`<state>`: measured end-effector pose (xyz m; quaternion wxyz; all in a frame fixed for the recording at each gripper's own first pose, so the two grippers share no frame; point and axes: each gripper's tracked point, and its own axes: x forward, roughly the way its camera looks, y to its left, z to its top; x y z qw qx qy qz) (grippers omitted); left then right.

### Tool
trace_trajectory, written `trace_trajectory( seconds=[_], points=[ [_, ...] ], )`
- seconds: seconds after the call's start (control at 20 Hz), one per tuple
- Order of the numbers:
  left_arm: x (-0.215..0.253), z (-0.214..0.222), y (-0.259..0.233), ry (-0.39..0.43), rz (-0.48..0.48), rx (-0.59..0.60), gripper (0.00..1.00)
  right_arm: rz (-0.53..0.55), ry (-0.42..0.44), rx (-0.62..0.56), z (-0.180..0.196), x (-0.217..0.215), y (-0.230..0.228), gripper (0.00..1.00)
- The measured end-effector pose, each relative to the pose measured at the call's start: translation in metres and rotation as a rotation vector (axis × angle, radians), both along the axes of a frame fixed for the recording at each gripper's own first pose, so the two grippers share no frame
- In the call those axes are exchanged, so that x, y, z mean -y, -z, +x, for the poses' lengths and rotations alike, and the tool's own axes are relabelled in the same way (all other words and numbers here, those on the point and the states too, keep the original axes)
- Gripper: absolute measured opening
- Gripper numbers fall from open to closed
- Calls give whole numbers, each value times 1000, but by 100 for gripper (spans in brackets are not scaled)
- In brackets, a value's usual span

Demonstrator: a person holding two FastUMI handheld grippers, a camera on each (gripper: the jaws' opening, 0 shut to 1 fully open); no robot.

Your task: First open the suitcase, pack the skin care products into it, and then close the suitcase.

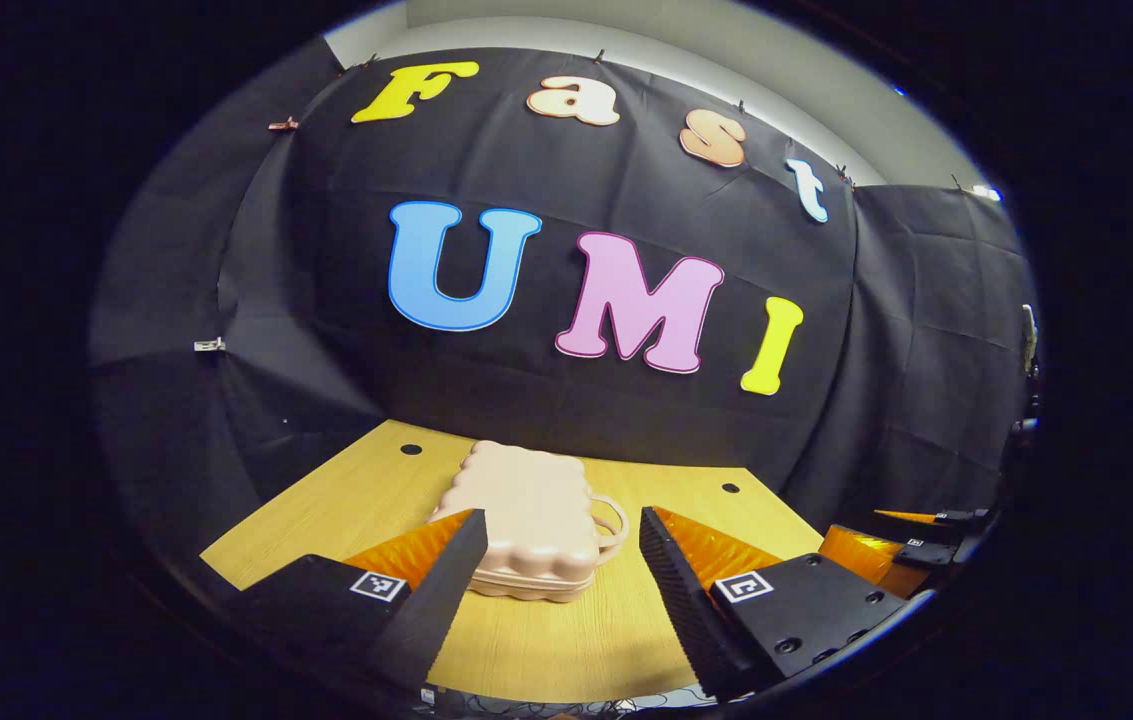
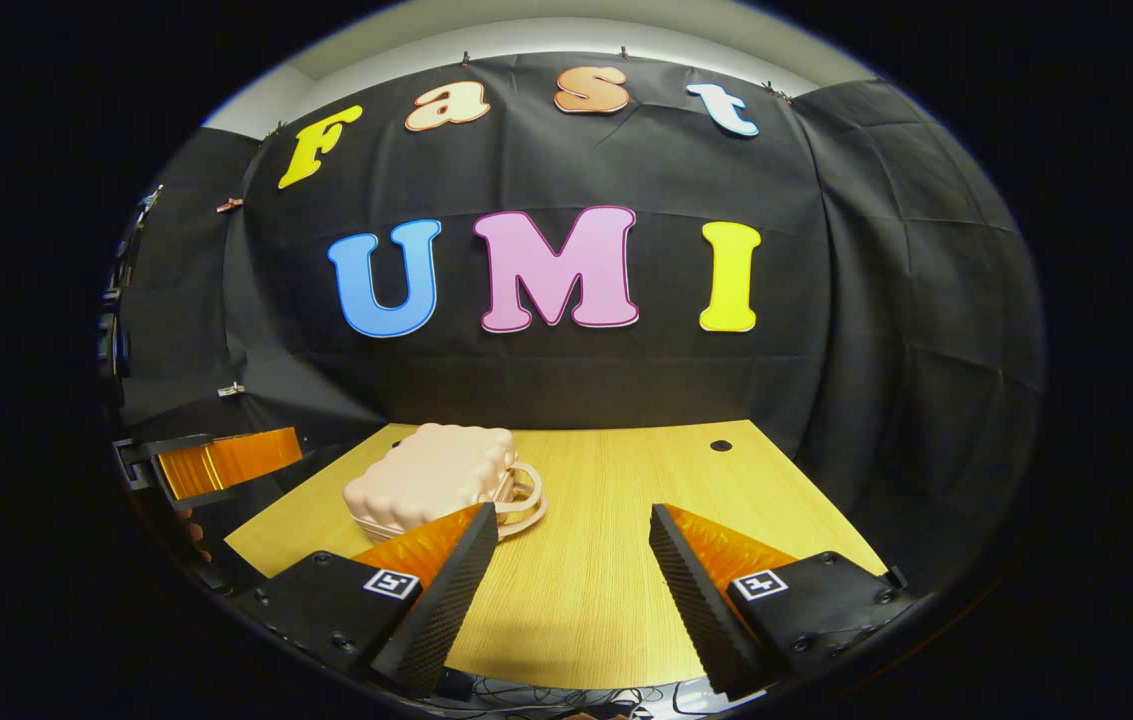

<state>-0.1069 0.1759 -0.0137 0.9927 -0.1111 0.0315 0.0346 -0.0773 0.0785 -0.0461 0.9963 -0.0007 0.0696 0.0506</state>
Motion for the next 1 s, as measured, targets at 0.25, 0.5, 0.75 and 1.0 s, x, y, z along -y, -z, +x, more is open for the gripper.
trace_trajectory(
  seconds=[0.25,0.5,0.75,1.0],
  points=[
    [-3,-2,2,-10,16,-18,96,-17,-28,-7,1,-14,2,97],
    [-15,-4,16,-34,-50,-63,96,-32,-58,-13,0,-24,3,97],
    [-34,-12,26,-84,-145,-106,96,-35,-68,-16,0,-28,6,97],
    [-35,-18,14,-87,-48,-81,96,-19,-68,-12,4,-27,5,97]
  ],
)
